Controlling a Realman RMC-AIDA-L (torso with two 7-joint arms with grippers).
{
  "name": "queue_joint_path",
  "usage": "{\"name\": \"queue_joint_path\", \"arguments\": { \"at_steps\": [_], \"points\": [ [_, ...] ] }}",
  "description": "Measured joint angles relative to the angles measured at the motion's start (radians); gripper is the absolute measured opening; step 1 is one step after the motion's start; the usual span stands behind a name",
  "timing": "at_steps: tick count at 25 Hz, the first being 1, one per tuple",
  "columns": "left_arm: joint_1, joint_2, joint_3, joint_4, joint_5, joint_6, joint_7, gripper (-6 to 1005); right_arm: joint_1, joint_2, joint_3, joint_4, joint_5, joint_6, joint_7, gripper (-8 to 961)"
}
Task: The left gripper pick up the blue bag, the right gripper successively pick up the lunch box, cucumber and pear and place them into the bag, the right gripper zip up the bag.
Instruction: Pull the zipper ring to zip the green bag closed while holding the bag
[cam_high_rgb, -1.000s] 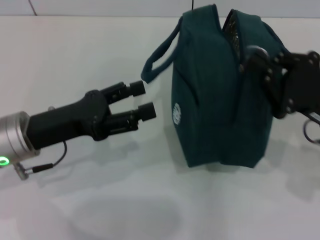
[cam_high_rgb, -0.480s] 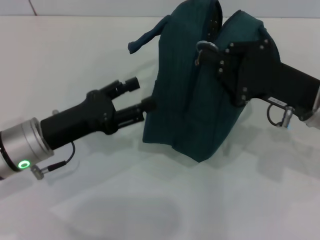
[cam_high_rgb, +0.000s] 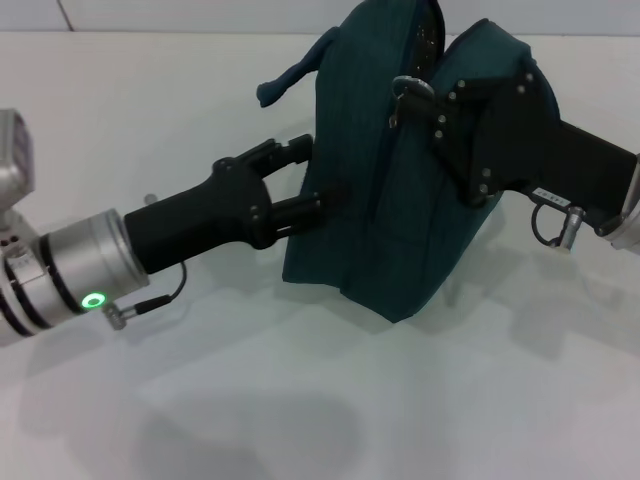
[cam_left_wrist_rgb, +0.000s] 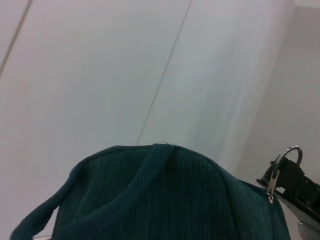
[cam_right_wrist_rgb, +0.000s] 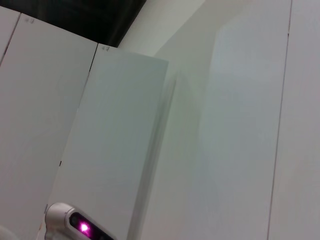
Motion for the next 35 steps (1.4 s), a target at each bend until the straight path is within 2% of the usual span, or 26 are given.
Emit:
{"name": "queue_joint_path", "arguments": {
  "at_steps": [5,14,24,30,32,35],
  "points": [
    [-0.031,-0.002,0.029,-0.006,-0.001,-0.025,-0.001,846,0.001,0.000,0.001,0.000,0.001,0.006,0.000,57],
    [-0.044,-0.001,0.030,-0.025,-0.025,-0.034,0.009,761,0.001,0.000,0.005,-0.001,0.002,0.004,0.000,62],
    [-0.054,0.003,0.047,-0.026,-0.015,-0.033,0.013,341,0.001,0.000,0.006,-0.001,0.009,0.007,-0.002,66],
    [-0.057,0.005,0.106,-0.026,-0.014,-0.045,0.030,286,-0.002,0.000,0.006,-0.001,0.057,0.004,-0.002,69],
    [-0.057,0.006,0.122,-0.026,-0.014,-0.058,0.031,162,-0.002,0.000,0.006,-0.001,0.068,0.003,-0.002,70],
    [-0.057,0.006,0.136,-0.026,-0.008,-0.073,0.031,139,-0.001,-0.001,0.007,-0.001,0.081,0.003,-0.002,72]
  ]
}}
